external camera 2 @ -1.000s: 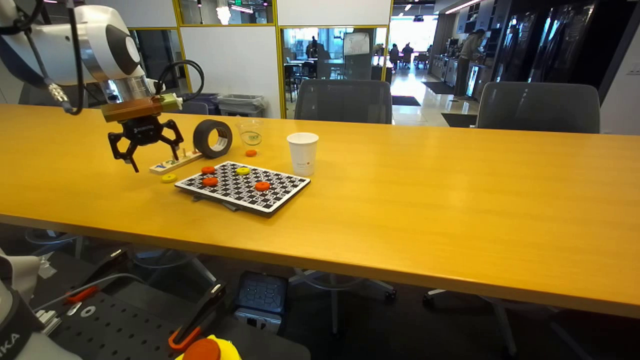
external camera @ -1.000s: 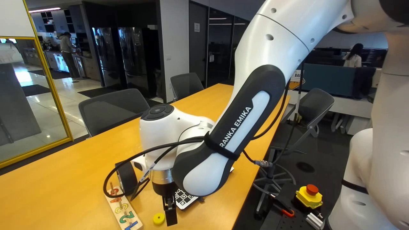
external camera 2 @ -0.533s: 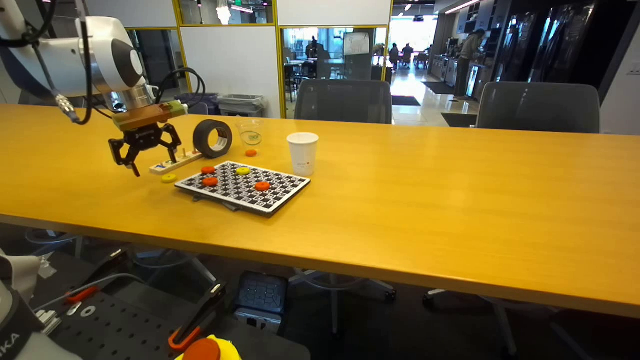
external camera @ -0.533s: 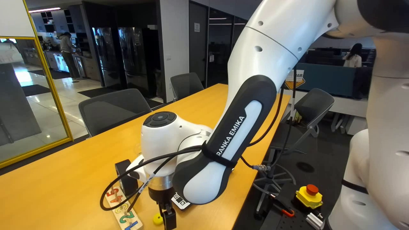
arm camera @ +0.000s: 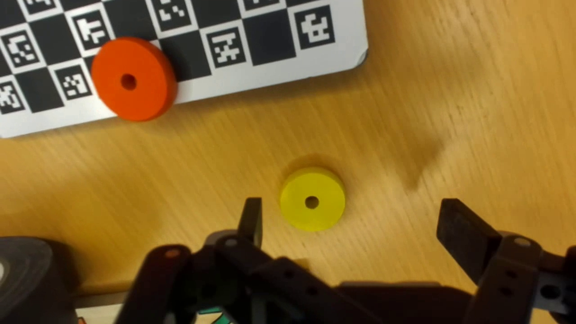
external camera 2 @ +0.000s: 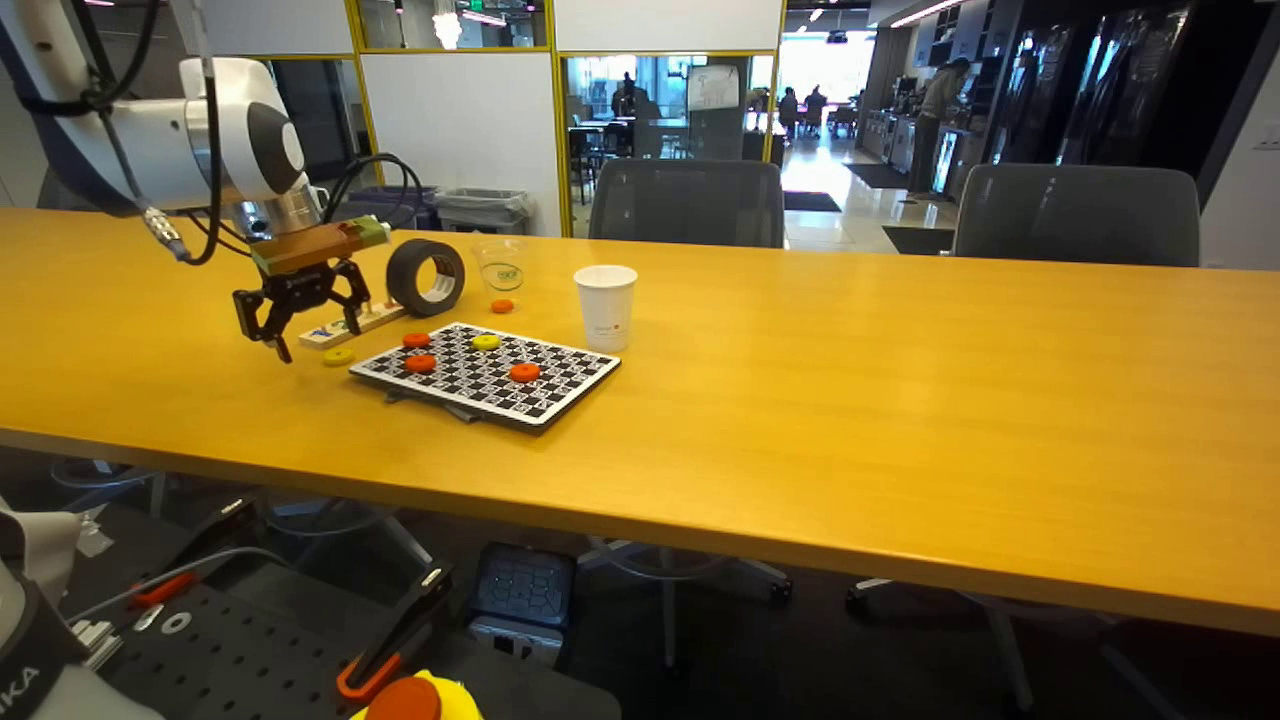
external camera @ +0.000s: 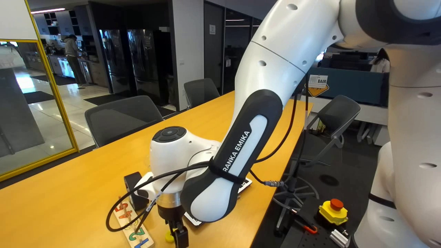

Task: Place the rings inside the clear cup

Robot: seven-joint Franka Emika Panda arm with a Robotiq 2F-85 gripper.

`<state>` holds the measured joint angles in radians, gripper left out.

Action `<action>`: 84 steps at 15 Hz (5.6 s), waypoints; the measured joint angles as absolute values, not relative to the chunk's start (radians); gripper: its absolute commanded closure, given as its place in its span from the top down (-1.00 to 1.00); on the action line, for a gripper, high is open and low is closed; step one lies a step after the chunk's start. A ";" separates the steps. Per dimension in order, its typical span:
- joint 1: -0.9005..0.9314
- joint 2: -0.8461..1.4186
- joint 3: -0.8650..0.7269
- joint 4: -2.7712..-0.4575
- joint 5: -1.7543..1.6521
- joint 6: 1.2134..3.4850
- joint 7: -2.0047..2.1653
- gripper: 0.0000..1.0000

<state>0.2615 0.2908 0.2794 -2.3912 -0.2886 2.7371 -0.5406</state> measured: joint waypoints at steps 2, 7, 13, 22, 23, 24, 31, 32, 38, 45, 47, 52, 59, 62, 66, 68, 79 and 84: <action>0.258 0.305 0.279 -2.371 -0.289 2.736 -0.554 1.00; 0.246 0.339 0.281 -2.338 -0.289 2.726 -0.582 1.00; 0.231 0.363 0.282 -2.322 -0.289 2.723 -0.593 1.00; 0.224 0.371 0.282 -2.309 -0.289 2.696 -0.593 1.00; 0.224 0.372 0.282 -2.308 -0.289 2.694 -0.593 1.00; 0.224 0.375 0.282 -2.307 -0.289 2.692 -0.594 0.59; 0.222 0.388 0.284 -2.290 -0.288 2.691 -0.599 -0.45; 0.222 0.388 0.286 -2.287 -0.288 2.689 -0.599 -0.58; 0.218 0.386 0.289 -2.280 -0.285 2.677 -0.602 -0.57; 0.152 0.283 0.287 -2.277 -0.240 2.572 -0.611 -0.57; 0.130 0.230 0.278 -2.270 -0.233 2.539 -0.612 -0.57; 0.085 0.138 0.206 -2.233 -0.216 2.483 -0.614 -0.57; 0.011 0.175 0.092 -2.121 -0.203 2.447 -0.615 -0.57; -0.017 0.227 0.070 -2.049 -0.195 2.420 -0.615 -0.57; -0.046 0.309 0.064 -1.953 -0.172 2.377 -0.616 -0.57; -0.058 0.344 0.063 -1.918 -0.168 2.359 -0.614 -0.58; -0.096 0.393 0.051 -1.853 -0.168 2.318 -0.606 0.44; -0.097 0.392 0.047 -1.852 -0.168 2.296 -0.569 1.00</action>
